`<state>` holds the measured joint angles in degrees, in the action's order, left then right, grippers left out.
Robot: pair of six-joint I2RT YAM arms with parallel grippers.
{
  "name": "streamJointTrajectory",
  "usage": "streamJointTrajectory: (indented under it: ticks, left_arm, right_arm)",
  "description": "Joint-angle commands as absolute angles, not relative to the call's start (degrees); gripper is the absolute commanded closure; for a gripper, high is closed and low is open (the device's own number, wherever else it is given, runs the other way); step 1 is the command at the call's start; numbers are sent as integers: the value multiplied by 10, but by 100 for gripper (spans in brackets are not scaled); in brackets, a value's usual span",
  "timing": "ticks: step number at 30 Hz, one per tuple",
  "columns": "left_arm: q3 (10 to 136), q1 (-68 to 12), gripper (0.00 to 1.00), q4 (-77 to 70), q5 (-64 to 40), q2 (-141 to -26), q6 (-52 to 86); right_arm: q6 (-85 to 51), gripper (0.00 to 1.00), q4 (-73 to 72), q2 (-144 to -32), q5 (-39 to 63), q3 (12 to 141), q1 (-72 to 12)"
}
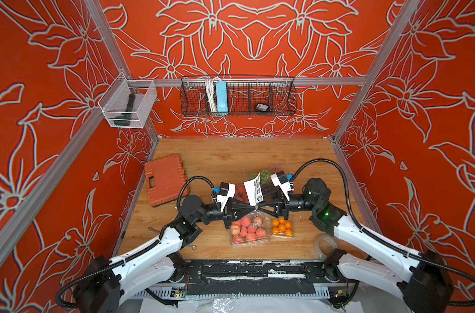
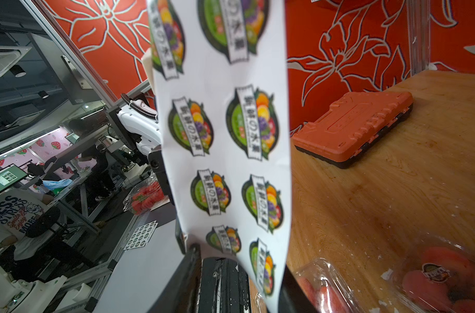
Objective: Label fruit boxes
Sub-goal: Adjust the label sticker.
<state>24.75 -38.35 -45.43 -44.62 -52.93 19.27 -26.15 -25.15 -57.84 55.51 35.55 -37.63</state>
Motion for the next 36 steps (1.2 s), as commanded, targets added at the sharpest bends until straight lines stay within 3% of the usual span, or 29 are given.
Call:
streamJointTrajectory:
  ticks: [1,36]
  left_arm:
    - [260,-387,100,-455,-438,-521,189]
    - [244,-387,100,-457,-439,-516,195]
  right_arm:
    - [-253,60,-261,-571,566,367,-383]
    - [-251,53,-248,-564,548,374,-383]
